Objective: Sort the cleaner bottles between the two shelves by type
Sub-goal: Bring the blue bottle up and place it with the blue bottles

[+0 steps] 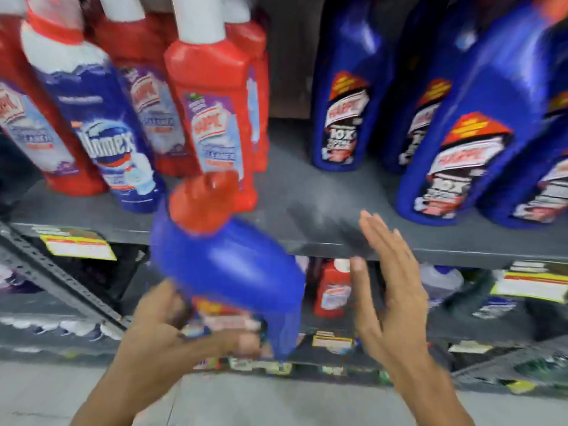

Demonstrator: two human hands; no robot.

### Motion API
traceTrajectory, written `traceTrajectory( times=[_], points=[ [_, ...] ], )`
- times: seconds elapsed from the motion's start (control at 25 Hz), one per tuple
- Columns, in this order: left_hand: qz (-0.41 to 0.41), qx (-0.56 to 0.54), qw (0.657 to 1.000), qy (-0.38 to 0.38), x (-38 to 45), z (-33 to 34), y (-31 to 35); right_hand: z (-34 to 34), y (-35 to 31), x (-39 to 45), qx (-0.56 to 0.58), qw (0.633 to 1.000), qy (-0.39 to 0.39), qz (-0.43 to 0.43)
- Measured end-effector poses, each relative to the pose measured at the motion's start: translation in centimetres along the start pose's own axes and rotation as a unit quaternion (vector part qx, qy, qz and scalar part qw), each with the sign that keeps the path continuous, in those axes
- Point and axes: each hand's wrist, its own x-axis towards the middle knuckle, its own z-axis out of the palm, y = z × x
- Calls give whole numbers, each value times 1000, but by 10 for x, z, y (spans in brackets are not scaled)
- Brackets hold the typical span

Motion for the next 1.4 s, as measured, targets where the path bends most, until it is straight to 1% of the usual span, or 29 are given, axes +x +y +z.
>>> traceTrajectory(
  times=[0.04,0.08,0.16,0.2,0.24,0.36,0.48,0.6,0.68,0.84,1.0,1.16,1.24,1.28,1.32,1.36,1.4],
  points=[
    [11,-16,999,26,15,15,14,-9,5,12,-34,999,-27,20],
    [26,-34,999,19,32,27,28,-13,12,22,-51,998,-29,36],
    [73,-34,997,20,69,49,48,-17,22,31,-88,990,-68,83],
    [76,-48,996,24,86,57,57,-18,25,31,-112,987,-78,85],
    [80,-64,994,27,102,63,61,-17,28,32,-144,984,-78,73],
    [90,-63,994,23,138,76,71,-12,33,36,-217,973,-60,50],
    [82,-68,994,24,163,83,61,-4,32,32,-238,969,-40,49],
    [75,-57,996,4,179,88,51,-2,33,34,-258,965,-35,42],
    [61,-60,996,-3,186,89,48,-1,34,33,-261,964,-30,40],
    [43,-31,999,-5,196,89,48,1,34,32,-267,962,-29,37],
    [29,-33,999,-10,201,87,48,3,35,31,-271,961,-27,40],
    [12,-28,1000,1,194,92,50,3,35,31,-263,964,-24,37],
    [11,-8,1000,2,187,94,53,2,34,31,-246,968,-28,39],
    [24,19,1000,6,178,94,54,0,35,30,-226,973,-30,37],
    [47,55,997,24,163,95,54,-2,36,27,-198,979,-32,33],
    [75,95,991,65,144,95,50,-5,38,21,-161,986,-30,27],
    [101,129,979,121,121,97,40,-9,42,13,-122,992,-23,24]
  ],
)
